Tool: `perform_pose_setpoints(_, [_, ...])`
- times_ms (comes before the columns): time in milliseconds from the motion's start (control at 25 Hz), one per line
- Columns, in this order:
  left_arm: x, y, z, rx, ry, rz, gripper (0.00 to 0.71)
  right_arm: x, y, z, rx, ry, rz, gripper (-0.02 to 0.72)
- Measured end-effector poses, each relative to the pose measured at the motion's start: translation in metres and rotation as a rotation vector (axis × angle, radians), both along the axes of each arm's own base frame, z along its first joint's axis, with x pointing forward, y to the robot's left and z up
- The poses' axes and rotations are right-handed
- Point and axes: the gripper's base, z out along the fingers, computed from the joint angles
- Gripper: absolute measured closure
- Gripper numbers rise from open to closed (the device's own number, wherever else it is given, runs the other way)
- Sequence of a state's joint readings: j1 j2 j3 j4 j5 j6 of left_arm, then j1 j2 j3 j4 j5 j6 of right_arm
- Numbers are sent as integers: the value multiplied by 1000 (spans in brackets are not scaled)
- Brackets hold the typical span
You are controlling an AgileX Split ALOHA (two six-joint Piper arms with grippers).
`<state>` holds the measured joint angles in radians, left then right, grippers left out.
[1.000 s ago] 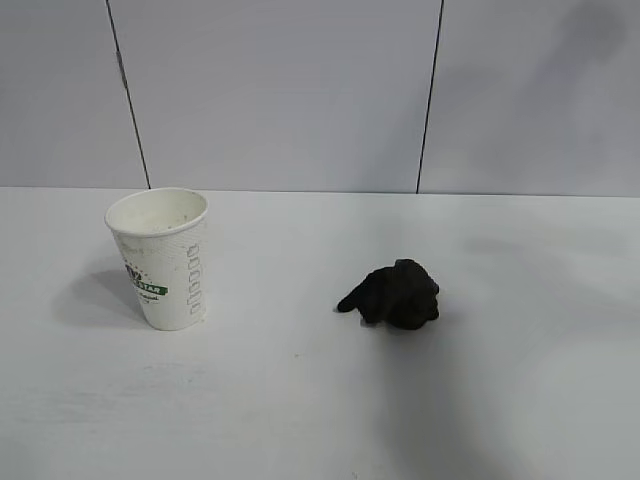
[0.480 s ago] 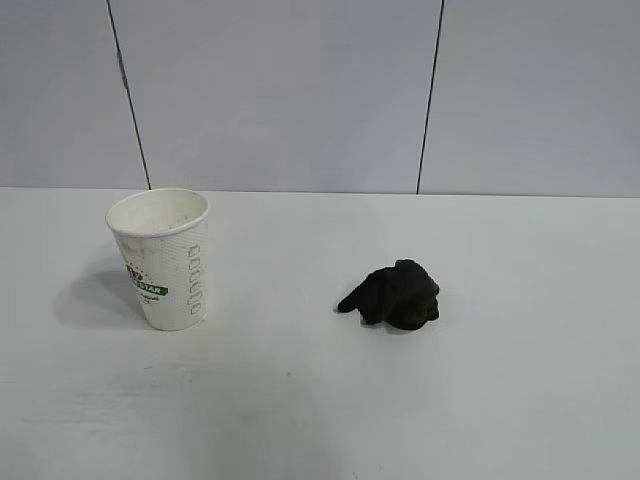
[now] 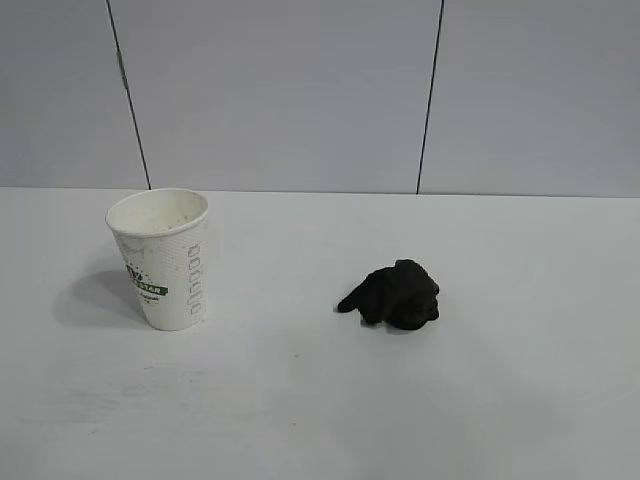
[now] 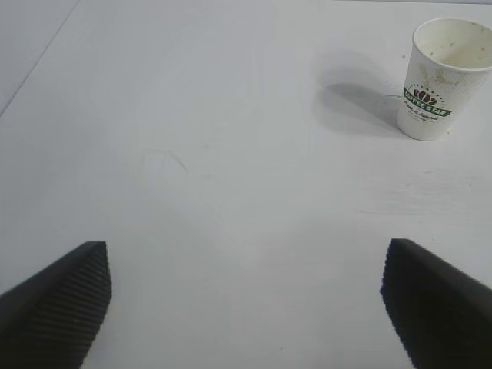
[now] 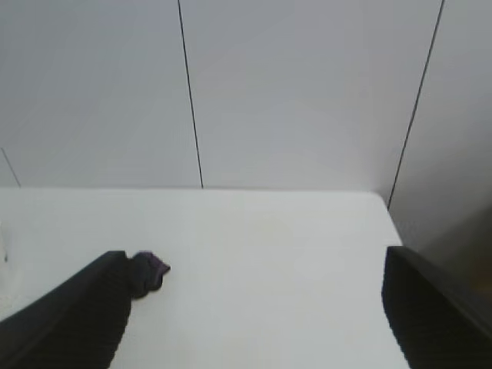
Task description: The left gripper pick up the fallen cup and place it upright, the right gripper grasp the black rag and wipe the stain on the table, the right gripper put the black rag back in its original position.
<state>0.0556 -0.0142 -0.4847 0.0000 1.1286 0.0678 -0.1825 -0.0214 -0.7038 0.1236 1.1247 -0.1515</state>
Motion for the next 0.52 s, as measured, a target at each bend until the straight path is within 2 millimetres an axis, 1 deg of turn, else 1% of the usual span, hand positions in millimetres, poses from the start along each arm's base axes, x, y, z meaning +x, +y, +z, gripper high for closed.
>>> perform_pose_setpoints(40, [0,0,0,0,0,0,24,7,-2,-12,13,46,7,93])
perform_pose_setpoints(120, [0,0,0,0,0,0,24,17,-5,-29,30,113,32,93])
perform_pose_setpoints(240, [0,0,0,0,0,0,24,24,-8,-45,29,176,57,93])
perform_pose_setpoints(360, [0,0,0,0,0,0,24,29,-11,-56,14,215,65,93])
perform_pose_setpoints(520, [0,0,0,0,0,0,24,32,-13,-59,11,210,53,93])
